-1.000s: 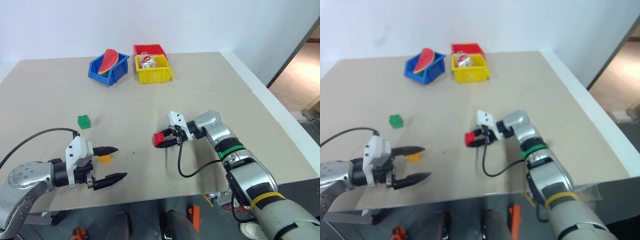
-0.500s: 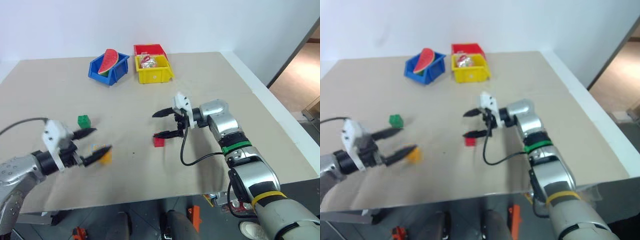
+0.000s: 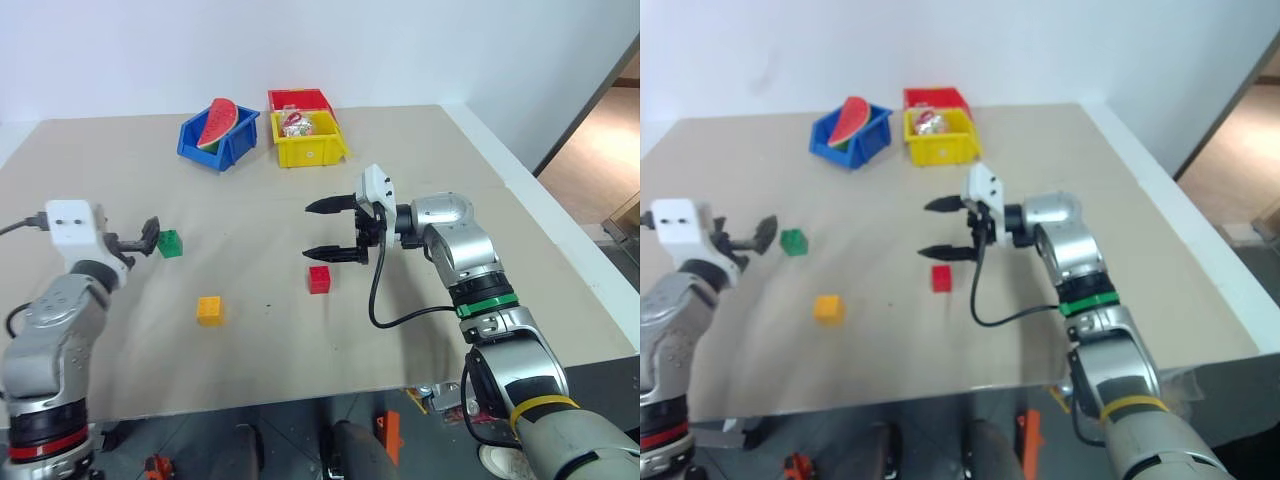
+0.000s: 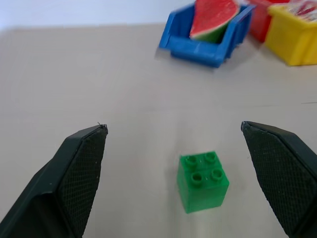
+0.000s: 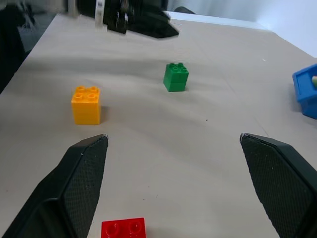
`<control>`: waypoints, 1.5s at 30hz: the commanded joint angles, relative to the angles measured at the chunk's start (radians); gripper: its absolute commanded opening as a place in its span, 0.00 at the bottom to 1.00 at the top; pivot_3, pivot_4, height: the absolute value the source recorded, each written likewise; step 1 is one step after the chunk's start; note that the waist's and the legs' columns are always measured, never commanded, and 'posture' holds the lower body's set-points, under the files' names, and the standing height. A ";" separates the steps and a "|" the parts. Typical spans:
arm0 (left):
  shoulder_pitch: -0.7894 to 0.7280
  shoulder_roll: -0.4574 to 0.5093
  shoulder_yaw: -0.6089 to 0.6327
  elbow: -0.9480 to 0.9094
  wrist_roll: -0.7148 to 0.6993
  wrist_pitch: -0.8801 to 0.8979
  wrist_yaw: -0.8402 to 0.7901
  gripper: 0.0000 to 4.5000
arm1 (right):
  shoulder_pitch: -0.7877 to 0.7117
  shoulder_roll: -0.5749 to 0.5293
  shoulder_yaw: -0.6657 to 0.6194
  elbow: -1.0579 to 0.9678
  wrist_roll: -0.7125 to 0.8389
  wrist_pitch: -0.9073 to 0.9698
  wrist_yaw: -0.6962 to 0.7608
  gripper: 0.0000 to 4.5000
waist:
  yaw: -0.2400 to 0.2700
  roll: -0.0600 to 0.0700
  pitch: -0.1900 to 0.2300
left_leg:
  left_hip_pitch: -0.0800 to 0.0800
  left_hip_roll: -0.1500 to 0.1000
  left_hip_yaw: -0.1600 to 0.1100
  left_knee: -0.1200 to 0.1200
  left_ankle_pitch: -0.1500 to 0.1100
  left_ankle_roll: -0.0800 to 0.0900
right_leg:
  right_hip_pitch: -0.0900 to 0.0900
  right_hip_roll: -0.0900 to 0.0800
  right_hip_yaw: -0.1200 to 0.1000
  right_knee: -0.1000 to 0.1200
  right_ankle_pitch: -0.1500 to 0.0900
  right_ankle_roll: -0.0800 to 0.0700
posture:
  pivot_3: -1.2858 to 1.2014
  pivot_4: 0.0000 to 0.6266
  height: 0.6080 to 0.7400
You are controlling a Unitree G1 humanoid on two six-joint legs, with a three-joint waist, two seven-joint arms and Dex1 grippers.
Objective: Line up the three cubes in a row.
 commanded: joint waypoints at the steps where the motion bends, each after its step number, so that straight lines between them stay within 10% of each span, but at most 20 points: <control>1: -0.034 -0.023 -0.022 -0.001 0.038 0.015 0.043 1.00 | -0.013 0.003 -0.014 -0.040 0.019 -0.021 -0.009 0.98 | -0.001 0.000 0.000 | 0.000 0.000 0.000 0.000 0.000 0.000 | 0.000 0.000 0.000 0.000 0.000 0.000 | 0.52 0.24 1.00; 20: -0.142 -0.063 -0.030 0.161 0.077 0.076 0.049 1.00 | -0.023 0.006 -0.003 -0.011 0.000 -0.071 -0.034 0.98 | 0.000 0.000 0.000 | 0.000 0.000 -0.001 0.000 0.000 0.000 | 0.000 0.001 0.000 0.000 0.001 0.000 | 0.52 0.24 1.00; 30: -0.174 -0.048 -0.011 0.226 0.090 0.110 0.046 0.29 | -0.016 -0.005 -0.002 -0.023 -0.002 -0.071 -0.034 1.00 | 0.000 0.000 0.000 | 0.000 0.000 -0.001 0.000 0.000 0.000 | 0.000 0.001 0.000 0.000 0.001 0.000 | 0.52 0.24 1.00; 34: -0.163 -0.018 -0.012 0.211 0.086 0.113 0.008 0.29 | -0.015 -0.009 -0.002 -0.024 -0.002 -0.072 -0.034 1.00 | 0.000 0.000 0.000 | 0.000 0.000 -0.001 0.000 0.000 0.000 | 0.000 0.001 0.000 0.000 0.001 0.000 | 0.52 0.24 1.00; 45: -0.101 0.414 -0.229 0.077 -0.042 -0.117 -0.870 0.29 | -0.050 -0.023 -0.003 -0.001 0.002 -0.083 -0.007 1.00 | -0.001 0.000 0.000 | -0.001 0.000 0.000 -0.003 0.001 -0.002 | -0.003 0.000 0.000 -0.001 -0.001 -0.003 | 0.52 0.24 1.00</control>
